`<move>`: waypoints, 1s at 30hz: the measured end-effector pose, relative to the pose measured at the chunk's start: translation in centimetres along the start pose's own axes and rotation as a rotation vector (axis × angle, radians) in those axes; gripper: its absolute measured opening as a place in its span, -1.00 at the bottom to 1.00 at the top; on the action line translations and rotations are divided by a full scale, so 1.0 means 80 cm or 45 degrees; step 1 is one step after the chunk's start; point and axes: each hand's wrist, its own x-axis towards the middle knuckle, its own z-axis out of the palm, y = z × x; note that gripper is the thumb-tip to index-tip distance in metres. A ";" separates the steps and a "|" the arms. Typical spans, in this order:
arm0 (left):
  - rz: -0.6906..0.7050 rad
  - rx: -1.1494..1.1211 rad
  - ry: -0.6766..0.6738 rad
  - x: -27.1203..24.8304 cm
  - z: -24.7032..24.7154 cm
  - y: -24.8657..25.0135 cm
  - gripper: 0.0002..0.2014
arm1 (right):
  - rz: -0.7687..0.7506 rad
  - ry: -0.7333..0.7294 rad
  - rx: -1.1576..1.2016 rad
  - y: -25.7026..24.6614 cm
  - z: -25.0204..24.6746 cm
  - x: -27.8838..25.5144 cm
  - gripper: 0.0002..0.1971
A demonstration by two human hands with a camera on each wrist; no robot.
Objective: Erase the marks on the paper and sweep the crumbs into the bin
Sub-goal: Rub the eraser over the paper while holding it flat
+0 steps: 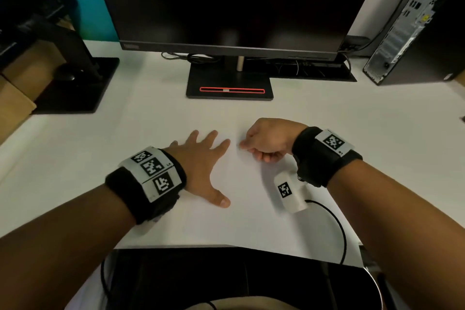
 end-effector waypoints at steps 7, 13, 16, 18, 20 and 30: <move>-0.054 0.087 -0.021 0.005 0.005 -0.001 0.37 | 0.113 0.031 -0.007 0.046 -0.027 -0.017 -0.73; -0.050 0.064 0.004 0.002 0.005 0.002 0.38 | 0.121 0.115 0.015 0.079 -0.037 -0.035 -0.68; -0.050 0.069 -0.002 0.002 -0.002 0.009 0.38 | -0.005 0.102 0.056 0.062 -0.023 -0.034 -0.67; -0.051 -0.002 0.013 0.006 -0.010 0.014 0.30 | -0.083 0.103 0.135 0.054 -0.019 -0.034 -0.64; -0.042 -0.107 0.074 0.013 -0.019 0.016 0.05 | -0.098 0.177 0.173 0.057 -0.027 -0.039 -0.62; -0.059 -0.206 0.300 0.026 -0.029 -0.006 0.12 | -0.001 0.509 0.677 0.158 -0.073 -0.077 -0.71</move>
